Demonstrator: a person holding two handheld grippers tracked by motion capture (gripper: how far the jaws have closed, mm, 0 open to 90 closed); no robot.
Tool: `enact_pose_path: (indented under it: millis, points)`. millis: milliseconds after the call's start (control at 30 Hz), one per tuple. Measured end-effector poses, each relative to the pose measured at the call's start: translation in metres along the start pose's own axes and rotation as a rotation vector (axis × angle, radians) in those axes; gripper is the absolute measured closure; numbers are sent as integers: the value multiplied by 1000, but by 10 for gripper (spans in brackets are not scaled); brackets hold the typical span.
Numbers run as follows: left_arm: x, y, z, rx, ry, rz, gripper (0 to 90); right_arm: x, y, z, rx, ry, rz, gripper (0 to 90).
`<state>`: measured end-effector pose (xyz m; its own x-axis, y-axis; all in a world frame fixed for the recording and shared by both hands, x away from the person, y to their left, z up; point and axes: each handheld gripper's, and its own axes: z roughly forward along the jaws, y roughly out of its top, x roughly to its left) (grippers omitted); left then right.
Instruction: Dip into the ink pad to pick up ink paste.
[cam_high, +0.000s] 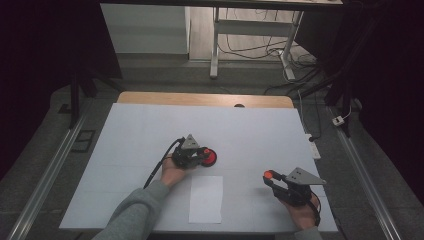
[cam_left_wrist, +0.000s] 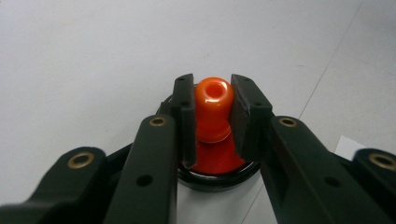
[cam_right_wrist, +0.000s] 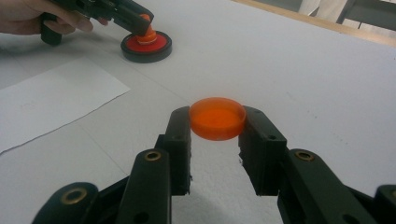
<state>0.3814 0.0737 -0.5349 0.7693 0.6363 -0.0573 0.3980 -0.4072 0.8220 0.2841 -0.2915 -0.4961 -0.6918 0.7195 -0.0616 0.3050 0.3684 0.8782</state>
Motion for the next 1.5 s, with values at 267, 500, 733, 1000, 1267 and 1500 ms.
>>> enact_pose_path:
  millis: [267,500,733,1000,1267,1500]
  points:
    - [4,9,-14,-104,-33,-21,720,-2,0,-1,-6,2,3,645]
    - [4,10,-17,-100,-56,-38,720,0,1,-1,-6,2,-1,646]
    - [5,10,-22,-104,-79,-61,720,-1,0,-1,-10,2,3,645]
    - [2,14,-36,-116,-108,-60,719,-1,0,-1,-11,1,2,646]
    - [-1,18,-56,-139,-130,-59,719,-1,0,0,-9,2,-1,645]
    - [-5,21,-64,-148,-160,-52,719,-1,0,1,-4,1,-4,645]
